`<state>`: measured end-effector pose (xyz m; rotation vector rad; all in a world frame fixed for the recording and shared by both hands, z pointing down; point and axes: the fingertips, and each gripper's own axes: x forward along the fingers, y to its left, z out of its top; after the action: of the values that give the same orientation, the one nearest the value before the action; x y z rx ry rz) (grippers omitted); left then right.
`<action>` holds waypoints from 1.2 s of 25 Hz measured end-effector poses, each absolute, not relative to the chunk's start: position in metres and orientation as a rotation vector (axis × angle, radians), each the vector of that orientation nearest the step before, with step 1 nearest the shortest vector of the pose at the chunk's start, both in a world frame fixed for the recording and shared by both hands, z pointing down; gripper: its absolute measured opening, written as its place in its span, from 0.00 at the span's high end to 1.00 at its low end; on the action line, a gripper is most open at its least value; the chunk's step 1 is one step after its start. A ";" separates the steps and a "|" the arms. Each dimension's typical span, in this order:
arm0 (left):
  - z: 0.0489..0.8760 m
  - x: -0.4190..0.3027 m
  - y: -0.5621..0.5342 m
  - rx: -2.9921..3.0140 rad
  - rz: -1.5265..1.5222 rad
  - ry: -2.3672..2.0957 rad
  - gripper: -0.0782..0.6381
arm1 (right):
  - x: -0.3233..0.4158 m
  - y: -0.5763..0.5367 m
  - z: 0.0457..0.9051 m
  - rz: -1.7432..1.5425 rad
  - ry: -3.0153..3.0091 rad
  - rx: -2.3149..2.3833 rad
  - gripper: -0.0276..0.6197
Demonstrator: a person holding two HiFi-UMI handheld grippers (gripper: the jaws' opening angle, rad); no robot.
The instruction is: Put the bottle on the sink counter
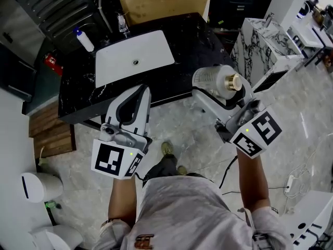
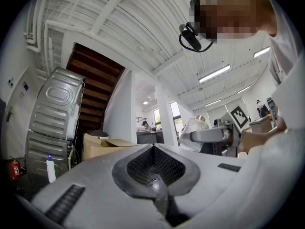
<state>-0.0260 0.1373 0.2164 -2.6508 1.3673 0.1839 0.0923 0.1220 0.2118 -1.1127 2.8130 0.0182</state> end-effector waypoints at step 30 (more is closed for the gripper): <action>0.261 -0.081 -0.162 -2.744 0.125 1.355 0.89 | 0.042 -0.178 0.265 -0.076 2.895 -1.319 0.45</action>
<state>-0.0815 -0.1623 0.2609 -2.7435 1.3550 0.1245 0.0420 -0.1782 0.2651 -1.3191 2.8951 -0.0765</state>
